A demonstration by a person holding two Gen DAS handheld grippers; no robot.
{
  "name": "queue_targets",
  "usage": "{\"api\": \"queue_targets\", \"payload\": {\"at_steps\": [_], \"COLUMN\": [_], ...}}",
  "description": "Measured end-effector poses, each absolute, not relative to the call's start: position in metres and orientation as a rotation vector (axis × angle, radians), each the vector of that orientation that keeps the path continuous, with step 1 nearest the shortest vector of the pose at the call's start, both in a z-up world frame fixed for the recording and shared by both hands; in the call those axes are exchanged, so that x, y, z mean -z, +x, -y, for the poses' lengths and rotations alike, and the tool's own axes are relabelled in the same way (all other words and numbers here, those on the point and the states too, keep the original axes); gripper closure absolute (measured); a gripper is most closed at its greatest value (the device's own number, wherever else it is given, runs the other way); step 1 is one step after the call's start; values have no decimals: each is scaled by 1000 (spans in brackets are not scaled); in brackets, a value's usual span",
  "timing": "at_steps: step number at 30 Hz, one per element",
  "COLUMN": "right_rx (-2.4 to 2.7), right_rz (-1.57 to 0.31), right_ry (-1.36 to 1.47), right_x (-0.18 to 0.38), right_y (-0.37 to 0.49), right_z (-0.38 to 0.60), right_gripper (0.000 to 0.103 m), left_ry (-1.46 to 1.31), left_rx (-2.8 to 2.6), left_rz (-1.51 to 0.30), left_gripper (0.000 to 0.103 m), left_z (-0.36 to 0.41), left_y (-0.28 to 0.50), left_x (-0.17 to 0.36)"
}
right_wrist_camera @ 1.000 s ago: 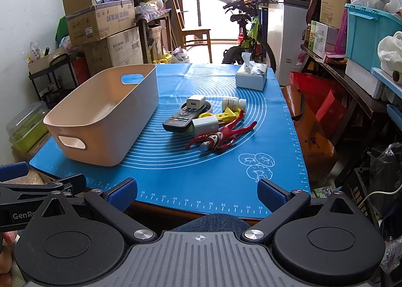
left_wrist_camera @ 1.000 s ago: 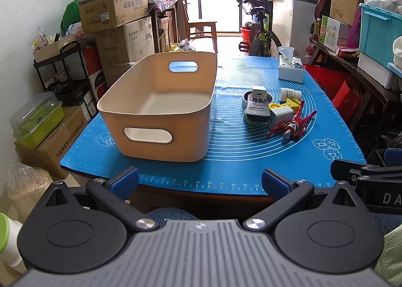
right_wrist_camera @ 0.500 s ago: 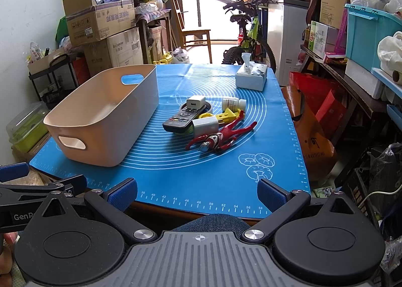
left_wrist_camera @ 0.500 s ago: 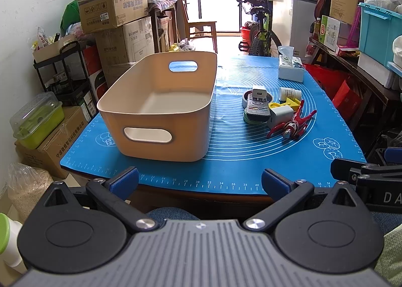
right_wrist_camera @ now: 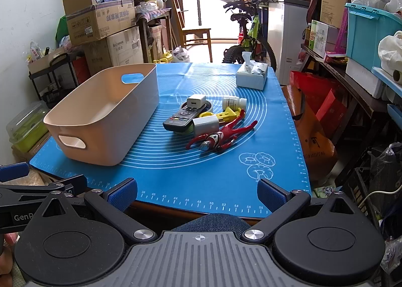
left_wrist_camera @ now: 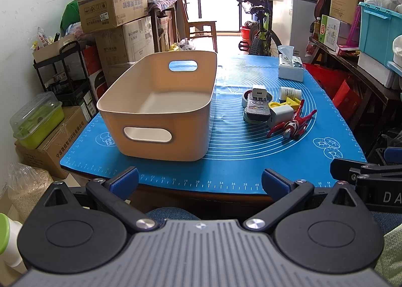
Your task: Organize rigid objects
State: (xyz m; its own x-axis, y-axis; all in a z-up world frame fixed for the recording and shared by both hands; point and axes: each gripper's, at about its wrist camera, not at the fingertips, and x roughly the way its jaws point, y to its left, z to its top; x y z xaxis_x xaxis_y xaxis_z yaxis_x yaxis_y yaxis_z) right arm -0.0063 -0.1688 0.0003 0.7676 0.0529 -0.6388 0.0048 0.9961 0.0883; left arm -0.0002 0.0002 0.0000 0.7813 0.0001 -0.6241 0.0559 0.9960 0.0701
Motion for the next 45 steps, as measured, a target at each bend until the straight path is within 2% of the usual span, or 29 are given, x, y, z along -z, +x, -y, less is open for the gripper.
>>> {"api": "queue_targets", "payload": {"at_steps": [35,45], "right_rx": [-24,-30], "right_rz": [-698,-690], "right_ry": [88,135], "right_x": [2,-17], "right_y": [-3,3], "right_z": [167,164], "right_gripper": [3,3], "left_ry": [93,102], "left_rx": [29,35], "left_rz": [-666,-665], "left_gripper": [0,0], "left_z": [-3,-14], "left_y": [3,10], "left_x": [1,-20]}}
